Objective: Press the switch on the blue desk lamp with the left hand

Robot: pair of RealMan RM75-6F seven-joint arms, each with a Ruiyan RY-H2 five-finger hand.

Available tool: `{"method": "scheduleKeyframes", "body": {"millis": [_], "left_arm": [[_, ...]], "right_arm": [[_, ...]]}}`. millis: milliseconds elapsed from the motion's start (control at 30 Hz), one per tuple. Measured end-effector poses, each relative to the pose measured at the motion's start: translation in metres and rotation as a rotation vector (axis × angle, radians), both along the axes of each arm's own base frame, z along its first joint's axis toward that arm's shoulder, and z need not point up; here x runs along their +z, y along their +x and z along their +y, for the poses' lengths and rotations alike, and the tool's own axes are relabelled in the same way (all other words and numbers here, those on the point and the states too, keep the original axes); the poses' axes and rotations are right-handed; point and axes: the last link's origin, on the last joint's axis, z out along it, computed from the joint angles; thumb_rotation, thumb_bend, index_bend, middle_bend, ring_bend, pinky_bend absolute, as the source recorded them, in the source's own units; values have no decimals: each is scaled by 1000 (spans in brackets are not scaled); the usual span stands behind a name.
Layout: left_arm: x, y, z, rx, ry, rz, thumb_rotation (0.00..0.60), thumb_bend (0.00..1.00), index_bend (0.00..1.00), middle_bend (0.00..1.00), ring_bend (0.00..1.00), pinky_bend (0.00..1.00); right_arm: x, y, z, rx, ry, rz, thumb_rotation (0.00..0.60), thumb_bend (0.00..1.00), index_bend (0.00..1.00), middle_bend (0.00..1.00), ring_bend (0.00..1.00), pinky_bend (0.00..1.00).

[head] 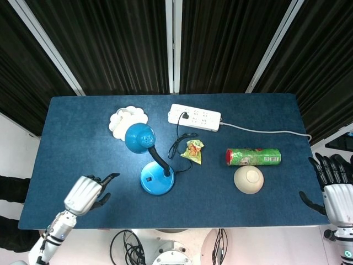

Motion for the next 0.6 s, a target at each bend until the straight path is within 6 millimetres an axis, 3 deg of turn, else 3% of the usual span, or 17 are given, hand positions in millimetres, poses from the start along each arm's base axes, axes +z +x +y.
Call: {"method": "scheduleKeyframes", "body": {"millis": [367,600], "left_arm": [[-57,18,6,-27,-117,29,600,381,202,763,700,700],[-75,20,13,-43,-137,87,600,393,201,768,705,701]], "right_arm": [[1,-2,0,0,-1,-6,600,176,0,0,0,0],[2,-5,0,-6,-3,-9,600,176,0,0,0,0]]}}
